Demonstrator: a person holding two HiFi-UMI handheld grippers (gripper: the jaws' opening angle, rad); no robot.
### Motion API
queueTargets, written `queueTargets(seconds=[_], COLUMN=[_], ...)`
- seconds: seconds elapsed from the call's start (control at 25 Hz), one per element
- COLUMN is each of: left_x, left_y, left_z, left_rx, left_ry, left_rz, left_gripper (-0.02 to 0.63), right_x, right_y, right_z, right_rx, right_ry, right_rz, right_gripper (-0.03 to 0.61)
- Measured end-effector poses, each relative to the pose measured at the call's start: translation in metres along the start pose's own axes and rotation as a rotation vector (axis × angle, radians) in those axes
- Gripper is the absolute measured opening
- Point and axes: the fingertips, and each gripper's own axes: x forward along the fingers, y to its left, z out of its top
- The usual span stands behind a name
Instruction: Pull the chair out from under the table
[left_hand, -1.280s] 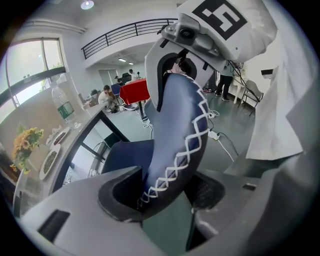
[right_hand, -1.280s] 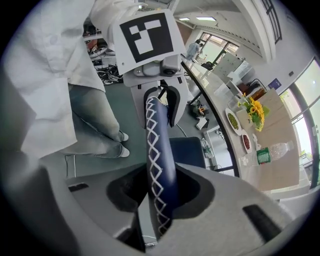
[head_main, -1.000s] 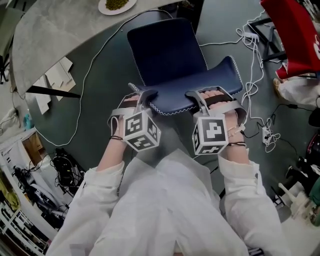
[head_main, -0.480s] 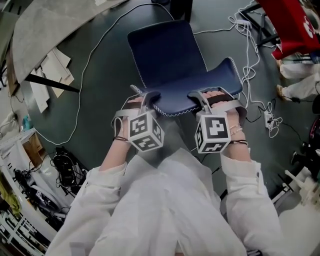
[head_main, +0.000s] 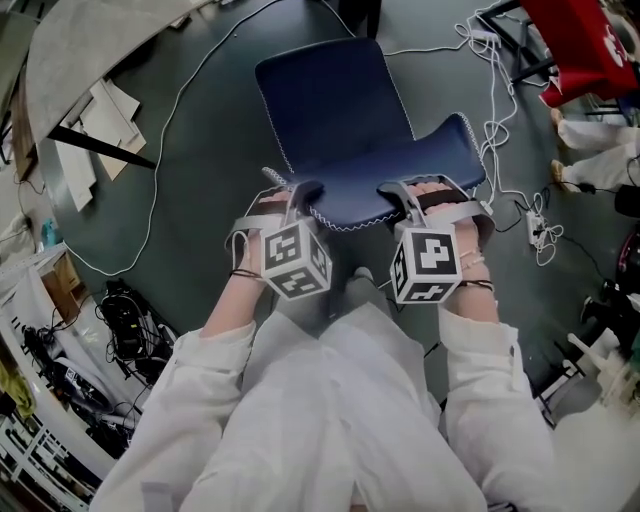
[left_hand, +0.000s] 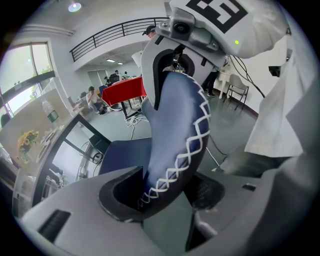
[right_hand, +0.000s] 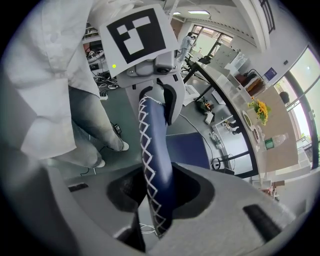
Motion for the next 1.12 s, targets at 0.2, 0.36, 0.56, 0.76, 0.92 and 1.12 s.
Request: queueTargets(seconds=[0.2, 0.36, 0.56, 0.76, 0.92, 1.12], left_x=[0.003, 0.003, 0.005, 0.005, 0.004, 0.006], left_y=[-0.026, -0.053, -0.091, -0.122, -0.145, -0.178], left_z=[0.008, 0.013, 0.023, 0.030, 0.038, 0.048], left_rx=[-0.025, -0.041, -0.052, -0.055, -0.046, -0.046], left_ry=[0.005, 0.012, 0.019, 0.019, 0.016, 0.016], left_rz=[0.005, 0.008, 0.018, 0.020, 0.012, 0.007], left_gripper=[0.243, 0.242, 0.242, 0.242, 0.242, 0.242], right_x=[-0.007, -0.014, -0.025, -0.036, -0.045, -0.056], right_y=[0.021, 0.044, 0.078, 0.109, 0.131, 0.161], right_z=[-0.010, -0.014, -0.026, -0.033, -0.040, -0.051], right_rx=[-0.034, -0.065, -0.091, -0.094, -0.085, -0.084], right_ry=[-0.009, -0.015, -0.020, -0.023, -0.027, -0.023], right_rz=[-0.008, 0.000, 0.015, 0.024, 0.032, 0.042], right_gripper=[0.112, 0.112, 0.112, 0.112, 0.112, 0.112])
